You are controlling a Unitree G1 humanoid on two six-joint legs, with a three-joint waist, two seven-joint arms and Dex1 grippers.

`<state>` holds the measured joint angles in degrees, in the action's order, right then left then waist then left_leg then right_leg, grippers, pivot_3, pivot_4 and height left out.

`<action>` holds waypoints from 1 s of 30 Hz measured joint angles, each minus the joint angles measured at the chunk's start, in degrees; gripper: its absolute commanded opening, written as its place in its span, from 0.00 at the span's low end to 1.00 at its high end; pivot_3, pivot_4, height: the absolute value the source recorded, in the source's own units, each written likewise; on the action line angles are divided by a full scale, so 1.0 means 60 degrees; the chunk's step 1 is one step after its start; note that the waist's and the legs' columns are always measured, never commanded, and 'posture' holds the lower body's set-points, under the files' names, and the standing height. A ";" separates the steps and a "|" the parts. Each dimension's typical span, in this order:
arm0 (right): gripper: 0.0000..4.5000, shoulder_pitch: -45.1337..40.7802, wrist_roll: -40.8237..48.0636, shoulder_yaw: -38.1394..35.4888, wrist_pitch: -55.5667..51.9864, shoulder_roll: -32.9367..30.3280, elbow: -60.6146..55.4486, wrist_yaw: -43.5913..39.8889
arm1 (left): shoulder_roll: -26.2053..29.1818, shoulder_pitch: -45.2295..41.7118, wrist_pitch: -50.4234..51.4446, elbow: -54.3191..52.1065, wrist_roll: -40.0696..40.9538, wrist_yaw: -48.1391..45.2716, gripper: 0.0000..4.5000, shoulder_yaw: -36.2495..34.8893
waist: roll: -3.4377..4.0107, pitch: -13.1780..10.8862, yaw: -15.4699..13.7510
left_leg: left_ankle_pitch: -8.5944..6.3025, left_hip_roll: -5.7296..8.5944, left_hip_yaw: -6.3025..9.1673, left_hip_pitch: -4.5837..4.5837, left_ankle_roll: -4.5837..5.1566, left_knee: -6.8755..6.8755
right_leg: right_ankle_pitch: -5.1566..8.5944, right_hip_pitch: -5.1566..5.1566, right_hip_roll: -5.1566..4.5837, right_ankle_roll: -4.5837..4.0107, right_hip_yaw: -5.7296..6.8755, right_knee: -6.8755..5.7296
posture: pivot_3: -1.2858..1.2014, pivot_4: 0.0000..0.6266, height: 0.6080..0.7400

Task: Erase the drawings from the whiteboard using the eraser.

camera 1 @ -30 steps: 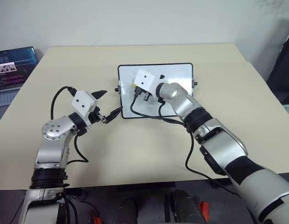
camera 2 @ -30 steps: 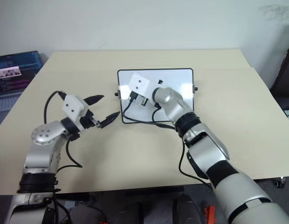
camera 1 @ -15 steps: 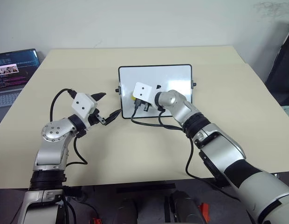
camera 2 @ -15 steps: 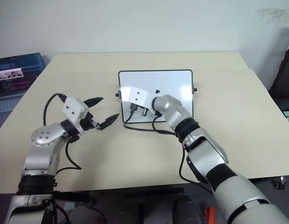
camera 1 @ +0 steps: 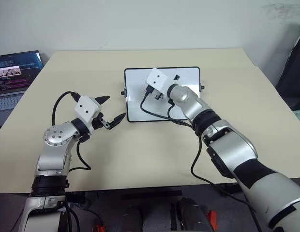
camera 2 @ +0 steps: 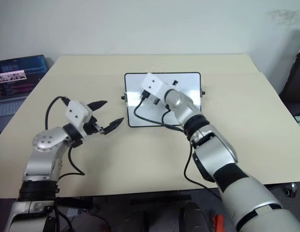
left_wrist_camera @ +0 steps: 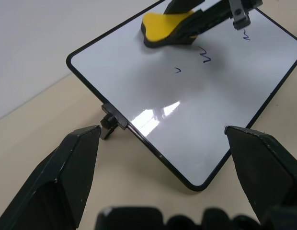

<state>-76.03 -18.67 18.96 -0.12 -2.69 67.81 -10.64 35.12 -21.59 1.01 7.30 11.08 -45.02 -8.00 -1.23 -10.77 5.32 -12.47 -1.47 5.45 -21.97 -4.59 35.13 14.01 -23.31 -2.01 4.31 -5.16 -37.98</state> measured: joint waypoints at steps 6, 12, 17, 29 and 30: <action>0.22 0.0006 -0.0072 0.0038 0.0122 0.0141 0.0044 -0.0234 | 0.0000 -0.0010 0.0000 0.0000 -0.0016 0.0000 1.00 0.0036 | 0.0000 0.0000 0.0062 | 0.0000 -0.0004 -0.0001 0.0003 0.0000 -0.0002 | 0.0001 0.0000 0.0005 -0.0001 -0.0002 -0.0001 | 0.52 0.24 1.00; 0.22 0.0127 -0.0081 0.0071 0.0179 0.0432 -0.0022 -0.0760 | 0.0000 -0.0010 0.0001 -0.0001 -0.0017 0.0005 1.00 0.0039 | 0.0000 0.0000 0.0186 | 0.0000 -0.0012 0.0000 0.0003 0.0000 -0.0004 | 0.0002 0.0000 0.0012 -0.0002 -0.0002 -0.0001 | 0.52 0.24 1.00; 0.22 0.0396 -0.0067 0.0099 0.0167 0.0773 -0.0193 -0.1234 | 0.0001 -0.0009 0.0005 -0.0003 -0.0017 0.0083 1.00 0.0040 | 0.0000 0.0000 0.0231 | -0.0001 -0.0025 -0.0001 0.0011 0.0000 -0.0005 | 0.0002 -0.0001 0.0030 -0.0002 -0.0010 -0.0002 | 0.52 0.24 1.00; 0.22 0.1078 -0.0079 0.0151 0.0136 0.1025 -0.0734 -0.1982 | 0.0078 -0.0007 0.0064 -0.0004 -0.0015 0.0086 1.00 0.0040 | -0.0001 0.0001 0.0220 | -0.0001 -0.0036 -0.0001 0.0016 0.0000 -0.0006 | 0.0005 0.0000 0.0044 0.0002 -0.0015 -0.0002 | 0.52 0.24 1.00; 0.22 0.1102 -0.0076 0.0147 0.0135 0.1025 -0.0760 -0.1974 | 0.0078 -0.0007 0.0074 -0.0003 -0.0015 0.0086 1.00 0.0041 | -0.0001 0.0001 0.0219 | -0.0001 -0.0036 -0.0001 0.0016 0.0000 -0.0006 | 0.0005 0.0000 0.0044 0.0002 -0.0015 -0.0002 | 0.52 0.24 1.00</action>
<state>-69.41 -19.12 19.84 0.69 3.46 63.25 -22.48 35.59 -21.63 1.46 7.28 11.00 -44.50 -7.76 -1.24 -10.76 6.64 -12.48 -1.69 5.45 -21.88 -4.59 35.09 14.04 -23.31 -1.74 4.33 -5.25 -37.99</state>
